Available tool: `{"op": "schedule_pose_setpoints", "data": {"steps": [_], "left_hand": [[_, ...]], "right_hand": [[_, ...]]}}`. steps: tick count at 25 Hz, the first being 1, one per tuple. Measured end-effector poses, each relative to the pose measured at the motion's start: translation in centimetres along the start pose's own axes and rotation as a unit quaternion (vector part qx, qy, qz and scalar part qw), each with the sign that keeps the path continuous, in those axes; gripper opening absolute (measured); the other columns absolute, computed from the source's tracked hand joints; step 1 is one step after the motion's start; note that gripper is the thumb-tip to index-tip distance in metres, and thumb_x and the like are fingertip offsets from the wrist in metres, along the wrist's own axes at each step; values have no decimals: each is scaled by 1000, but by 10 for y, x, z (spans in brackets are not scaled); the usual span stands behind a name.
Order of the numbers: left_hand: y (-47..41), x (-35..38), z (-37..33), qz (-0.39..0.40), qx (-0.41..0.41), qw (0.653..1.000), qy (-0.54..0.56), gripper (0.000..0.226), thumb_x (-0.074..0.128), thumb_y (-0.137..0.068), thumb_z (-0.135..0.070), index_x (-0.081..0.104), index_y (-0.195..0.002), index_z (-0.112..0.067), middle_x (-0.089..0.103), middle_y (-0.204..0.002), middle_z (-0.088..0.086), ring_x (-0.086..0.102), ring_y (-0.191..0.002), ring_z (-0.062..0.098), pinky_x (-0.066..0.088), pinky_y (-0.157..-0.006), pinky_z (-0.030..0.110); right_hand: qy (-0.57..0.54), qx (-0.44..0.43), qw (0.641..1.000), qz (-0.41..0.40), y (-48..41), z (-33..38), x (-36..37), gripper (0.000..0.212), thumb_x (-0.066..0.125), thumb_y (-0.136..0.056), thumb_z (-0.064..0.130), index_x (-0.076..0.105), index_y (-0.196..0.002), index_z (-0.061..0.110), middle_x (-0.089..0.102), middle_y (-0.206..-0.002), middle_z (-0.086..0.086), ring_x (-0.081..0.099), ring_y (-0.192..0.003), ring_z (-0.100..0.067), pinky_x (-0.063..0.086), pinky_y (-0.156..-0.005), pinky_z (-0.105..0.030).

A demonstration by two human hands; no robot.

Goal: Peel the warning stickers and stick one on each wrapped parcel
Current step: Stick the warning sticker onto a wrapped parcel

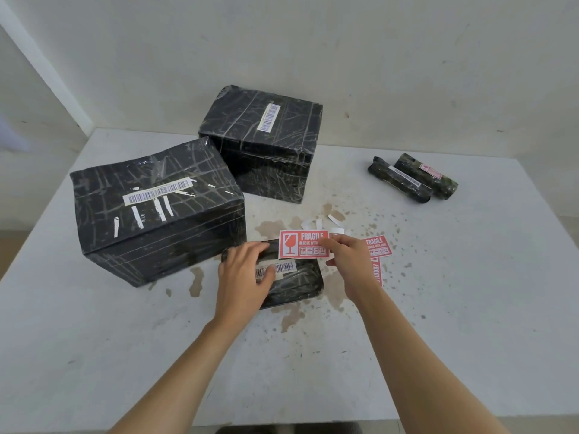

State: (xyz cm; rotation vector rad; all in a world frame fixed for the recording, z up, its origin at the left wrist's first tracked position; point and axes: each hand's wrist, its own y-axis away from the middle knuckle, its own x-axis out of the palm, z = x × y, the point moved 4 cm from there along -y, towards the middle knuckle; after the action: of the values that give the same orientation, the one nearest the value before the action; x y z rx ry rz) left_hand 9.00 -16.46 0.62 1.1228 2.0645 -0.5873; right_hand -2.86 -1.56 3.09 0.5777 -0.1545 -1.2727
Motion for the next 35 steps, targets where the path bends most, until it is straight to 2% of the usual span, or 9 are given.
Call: {"op": "schedule_pose_setpoints", "data": {"steps": [3,6,8,10,15,19,25,32,35], "left_hand": [[9,5,1,20,-9,999,32,42,47,-96,-17,43,-137,-18,46,-139,0,37,-129,15,22,-110,32],[10,5,10,43,-54,991,113,39,35,-100,-17,39,-138,-23,43,-141,1,37,-128,15,31,-112,41],[8,4,12,53,-41,992,102,36,37,-100,-25,41,-136,-25,45,-140,0,39,-127,16,37,-107,44],[7,5,10,64,-29,994,79,36,39,-99,-33,43,-135,-25,45,-141,-2,38,-129,16,34,-110,43],[10,7,11,109,17,993,34,48,38,-98,-41,34,-143,-25,28,-153,-7,19,-142,9,9,-114,29],[12,9,13,147,54,987,-37,58,32,-99,-44,17,-150,-23,10,-159,-9,2,-145,5,-1,-113,25],[17,11,12,190,87,971,-119,65,20,-95,-56,-3,-150,-31,-10,-158,-9,-19,-138,0,-13,-111,24],[19,14,14,201,109,954,-195,75,3,-84,-65,-15,-147,-29,-21,-155,-6,-27,-138,8,-18,-109,25],[19,12,11,192,120,958,-174,69,9,-87,-63,-18,-144,-36,-16,-157,-3,-24,-140,9,-16,-110,25]], "right_hand": [[-6,33,999,7,3,-6,-1,10,62,-87,13,65,-78,11,69,-80,0,63,-81,-15,48,-72,-26],[32,46,997,47,11,-15,-1,8,65,-85,11,67,-77,10,69,-82,0,61,-80,-10,45,-77,-25],[56,37,996,61,16,-22,2,14,69,-79,12,70,-65,15,71,-88,-5,65,-88,-16,50,-82,-29],[78,33,995,45,16,-28,3,21,73,-72,15,66,-53,19,72,-93,-7,62,-100,-23,48,-91,-38],[88,41,995,34,17,-25,4,14,68,-81,12,65,-67,11,73,-89,-7,67,-84,-17,43,-63,-20],[86,44,995,28,19,-31,6,12,66,-82,11,69,-70,8,73,-87,-8,67,-85,-20,46,-66,-23],[74,43,996,25,23,-33,3,15,64,-84,8,67,-70,7,66,-74,0,59,-68,-9,44,-64,-20],[91,40,995,26,20,-33,4,15,64,-85,10,67,-70,9,68,-78,-1,61,-71,-11,41,-60,-18],[103,36,994,23,17,-33,4,19,64,-85,10,66,-66,11,67,-75,-1,62,-73,-14,44,-64,-20]]}}
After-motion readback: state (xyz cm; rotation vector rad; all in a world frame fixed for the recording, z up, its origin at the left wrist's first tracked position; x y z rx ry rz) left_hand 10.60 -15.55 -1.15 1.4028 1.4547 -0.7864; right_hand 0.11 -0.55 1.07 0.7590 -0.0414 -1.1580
